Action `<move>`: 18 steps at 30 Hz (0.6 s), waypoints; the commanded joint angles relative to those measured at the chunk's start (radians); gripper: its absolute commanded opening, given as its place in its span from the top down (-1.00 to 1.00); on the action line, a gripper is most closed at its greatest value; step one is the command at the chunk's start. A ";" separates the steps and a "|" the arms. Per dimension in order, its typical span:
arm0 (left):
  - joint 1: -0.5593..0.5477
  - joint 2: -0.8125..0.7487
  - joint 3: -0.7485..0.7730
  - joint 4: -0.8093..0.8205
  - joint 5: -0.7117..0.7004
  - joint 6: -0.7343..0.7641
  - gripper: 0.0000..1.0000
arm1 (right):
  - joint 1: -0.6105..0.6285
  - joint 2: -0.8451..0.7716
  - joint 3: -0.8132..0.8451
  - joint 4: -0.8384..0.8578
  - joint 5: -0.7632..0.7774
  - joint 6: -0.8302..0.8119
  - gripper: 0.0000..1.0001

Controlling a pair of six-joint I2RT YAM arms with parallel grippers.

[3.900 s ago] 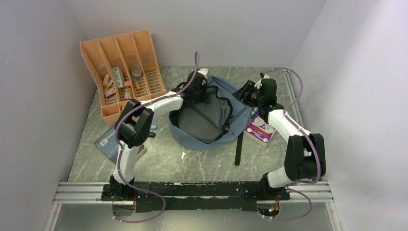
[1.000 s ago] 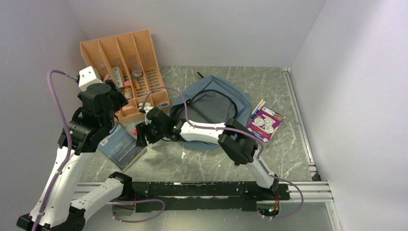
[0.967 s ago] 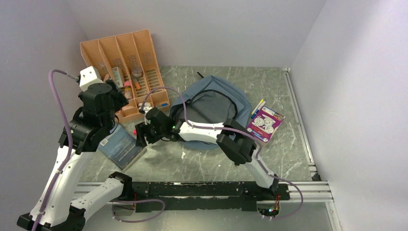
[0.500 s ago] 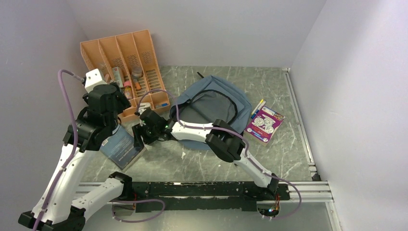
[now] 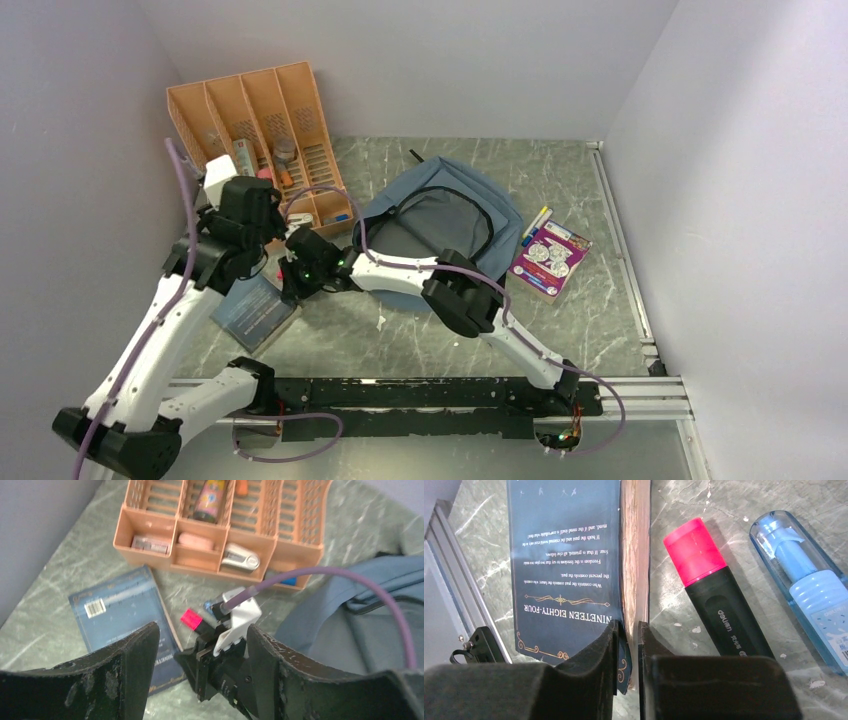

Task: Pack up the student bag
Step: Pick up the book from the center of the board.

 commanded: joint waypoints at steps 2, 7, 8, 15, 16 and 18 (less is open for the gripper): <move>0.007 0.057 -0.066 -0.108 0.030 -0.134 -0.45 | -0.001 0.025 -0.111 -0.009 0.024 -0.004 0.98; 0.013 0.036 -0.129 -0.095 0.065 -0.167 -0.46 | -0.033 -0.033 -0.221 0.071 0.001 0.014 1.00; 0.014 0.032 -0.135 -0.100 0.060 -0.174 -0.46 | -0.040 -0.049 -0.250 0.085 -0.007 0.015 1.00; 0.018 0.021 -0.155 -0.167 0.009 -0.233 -0.46 | -0.113 -0.149 -0.411 0.151 -0.098 -0.036 1.00; 0.018 0.019 -0.160 -0.176 0.003 -0.242 -0.46 | -0.120 -0.160 -0.417 0.145 -0.108 -0.050 1.00; 0.018 0.011 -0.171 -0.185 -0.003 -0.256 -0.62 | -0.136 -0.181 -0.445 0.129 -0.112 -0.076 1.00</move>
